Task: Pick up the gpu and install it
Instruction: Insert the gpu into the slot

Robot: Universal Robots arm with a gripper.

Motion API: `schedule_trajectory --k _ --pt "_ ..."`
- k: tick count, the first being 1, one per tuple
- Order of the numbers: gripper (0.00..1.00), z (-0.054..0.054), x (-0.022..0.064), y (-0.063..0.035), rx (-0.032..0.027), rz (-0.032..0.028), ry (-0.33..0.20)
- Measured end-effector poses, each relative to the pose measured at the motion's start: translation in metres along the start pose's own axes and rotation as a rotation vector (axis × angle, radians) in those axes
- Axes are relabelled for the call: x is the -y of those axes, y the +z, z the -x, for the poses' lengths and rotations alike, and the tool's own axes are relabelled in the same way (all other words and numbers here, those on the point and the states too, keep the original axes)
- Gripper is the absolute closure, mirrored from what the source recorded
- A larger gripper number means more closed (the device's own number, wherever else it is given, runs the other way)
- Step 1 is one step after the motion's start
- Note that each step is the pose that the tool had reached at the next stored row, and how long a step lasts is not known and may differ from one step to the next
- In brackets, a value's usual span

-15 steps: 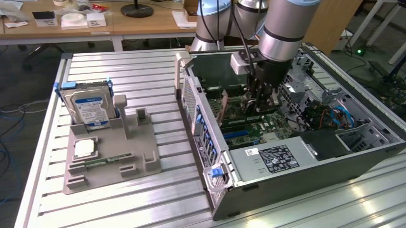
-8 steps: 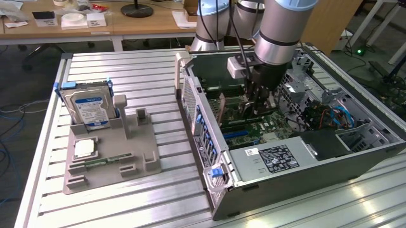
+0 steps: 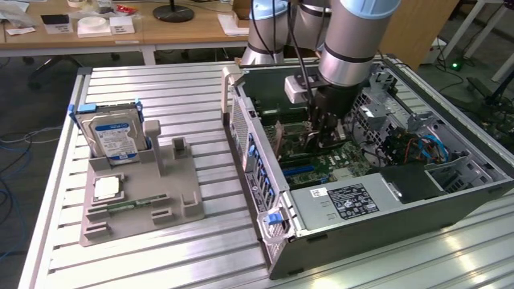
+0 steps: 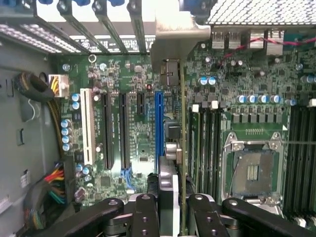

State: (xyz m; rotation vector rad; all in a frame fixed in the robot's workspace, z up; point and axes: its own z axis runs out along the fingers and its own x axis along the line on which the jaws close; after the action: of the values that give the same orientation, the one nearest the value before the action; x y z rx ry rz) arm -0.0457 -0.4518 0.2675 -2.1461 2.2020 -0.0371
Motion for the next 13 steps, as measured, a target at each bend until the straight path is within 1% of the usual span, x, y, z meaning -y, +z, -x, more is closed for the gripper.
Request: schedule_trajectory --k 6,9,13 --pt "0.72 -0.0025 -0.0027 0.0051 0.0005 -0.0001 0.000" --pt "0.72 -0.0027 -0.0079 0.0071 0.0002 -0.0001 0.000" --pt "0.72 -0.0051 -0.0095 0.0105 0.0002 0.0001 0.000"
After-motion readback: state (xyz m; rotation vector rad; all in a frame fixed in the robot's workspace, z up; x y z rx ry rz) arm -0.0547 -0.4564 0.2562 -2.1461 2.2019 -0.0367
